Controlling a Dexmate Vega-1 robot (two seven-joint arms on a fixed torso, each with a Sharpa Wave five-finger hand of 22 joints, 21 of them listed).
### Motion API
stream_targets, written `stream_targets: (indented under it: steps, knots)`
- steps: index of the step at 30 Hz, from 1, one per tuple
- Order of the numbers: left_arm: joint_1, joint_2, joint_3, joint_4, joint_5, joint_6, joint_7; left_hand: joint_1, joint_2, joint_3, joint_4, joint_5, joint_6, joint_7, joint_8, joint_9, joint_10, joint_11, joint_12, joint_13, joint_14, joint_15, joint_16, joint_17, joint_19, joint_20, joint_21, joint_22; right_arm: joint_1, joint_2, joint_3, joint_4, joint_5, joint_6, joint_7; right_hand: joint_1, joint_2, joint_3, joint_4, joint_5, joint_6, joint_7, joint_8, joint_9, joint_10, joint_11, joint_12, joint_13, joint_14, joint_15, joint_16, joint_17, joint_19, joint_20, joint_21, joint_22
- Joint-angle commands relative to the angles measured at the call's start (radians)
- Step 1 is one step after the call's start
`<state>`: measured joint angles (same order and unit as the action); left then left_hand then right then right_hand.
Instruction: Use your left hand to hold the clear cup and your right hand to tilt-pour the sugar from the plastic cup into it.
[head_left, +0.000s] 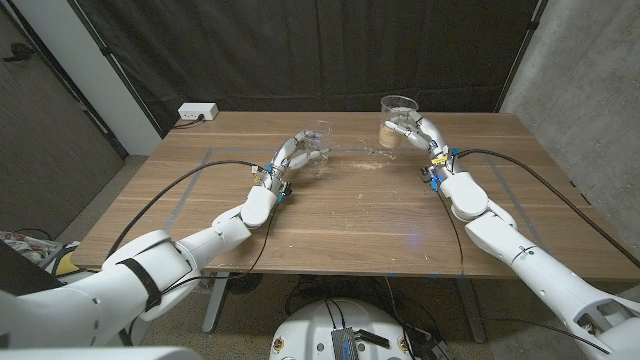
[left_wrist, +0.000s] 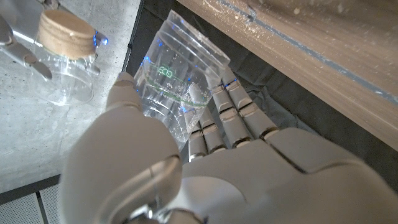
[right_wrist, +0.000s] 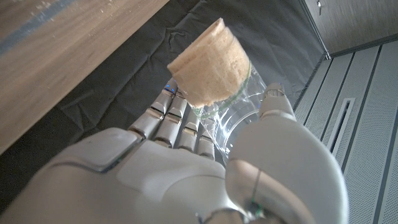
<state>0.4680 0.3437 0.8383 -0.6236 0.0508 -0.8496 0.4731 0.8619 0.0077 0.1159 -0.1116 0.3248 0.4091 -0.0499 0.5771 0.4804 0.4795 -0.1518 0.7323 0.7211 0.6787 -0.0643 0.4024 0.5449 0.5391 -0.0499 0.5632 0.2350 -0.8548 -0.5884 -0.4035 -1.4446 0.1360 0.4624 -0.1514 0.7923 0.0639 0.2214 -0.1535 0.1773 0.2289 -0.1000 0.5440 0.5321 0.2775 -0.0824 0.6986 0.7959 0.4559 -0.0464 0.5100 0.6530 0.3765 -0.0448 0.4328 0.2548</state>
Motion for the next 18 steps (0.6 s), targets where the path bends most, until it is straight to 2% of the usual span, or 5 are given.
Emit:
stream_targets:
  steps: [1, 9, 11, 12, 18]
  knots:
    - [0.013, 0.017, -0.008, -0.05, -0.005, 0.061, -0.049, 0.007, 0.008, -0.004, 0.001, -0.008, 0.008, -0.005, 0.006, 0.004, 0.008, -0.004, 0.006, 0.008, 0.016, -0.132, 0.0, 0.007, -0.004, -0.054, 0.006, 0.004, 0.026, -0.118, 0.043, -0.208, -0.002, -0.215, 0.064, -0.003, 0.001, 0.001, 0.008, -0.001, 0.0, -0.004, -0.002, 0.0, 0.0, 0.005, -0.005, 0.001, 0.014, -0.18, -0.005, 0.002, 0.004, -0.029, 0.006, 0.0]
    - [0.023, 0.037, -0.007, -0.107, -0.005, 0.114, -0.077, 0.012, 0.01, -0.006, 0.001, -0.011, 0.012, -0.002, 0.01, 0.007, 0.008, -0.003, 0.009, 0.014, 0.021, -0.133, 0.001, 0.012, -0.005, -0.055, 0.009, 0.005, 0.089, -0.178, 0.029, -0.315, -0.028, -0.384, 0.135, -0.007, 0.002, 0.002, 0.011, -0.001, -0.003, -0.008, -0.005, -0.001, 0.002, 0.002, -0.006, 0.0, 0.017, -0.182, -0.01, 0.001, 0.001, -0.026, 0.005, -0.002]
    - [0.02, 0.037, -0.004, -0.11, -0.007, 0.126, -0.094, 0.013, 0.011, -0.007, 0.001, -0.012, 0.013, -0.003, 0.011, 0.008, 0.009, -0.005, 0.01, 0.015, 0.021, -0.132, 0.0, 0.014, -0.003, -0.056, 0.01, 0.005, 0.129, -0.196, 0.009, -0.36, -0.052, -0.476, 0.169, -0.007, 0.003, 0.002, 0.011, -0.001, -0.001, -0.006, -0.005, -0.002, 0.003, 0.003, -0.007, 0.0, 0.018, -0.182, -0.012, 0.0, 0.0, -0.025, 0.005, -0.002]
    - [0.02, 0.037, -0.004, -0.111, -0.008, 0.126, -0.095, 0.013, 0.01, -0.008, 0.001, -0.012, 0.013, -0.003, 0.011, 0.008, 0.012, -0.007, 0.011, 0.016, 0.022, -0.132, 0.0, 0.014, -0.004, -0.057, 0.01, 0.005, 0.129, -0.197, 0.009, -0.362, -0.052, -0.481, 0.169, -0.007, 0.003, 0.003, 0.012, -0.001, -0.001, -0.006, -0.005, -0.003, 0.002, 0.002, -0.007, 0.0, 0.018, -0.183, -0.012, 0.0, 0.0, -0.024, 0.005, -0.003]
    - [0.006, 0.023, 0.003, -0.089, -0.013, 0.127, -0.125, 0.015, 0.011, -0.011, 0.002, -0.015, 0.012, -0.004, 0.011, 0.009, 0.009, -0.004, 0.012, 0.019, 0.022, -0.133, -0.001, 0.019, -0.006, -0.056, 0.012, 0.005, 0.242, -0.213, -0.061, -0.441, -0.115, -0.687, 0.262, -0.011, 0.004, 0.003, 0.014, -0.001, -0.003, -0.01, -0.008, -0.004, -0.002, 0.005, -0.01, 0.001, 0.017, -0.182, -0.018, 0.0, -0.005, -0.02, 0.003, -0.004]
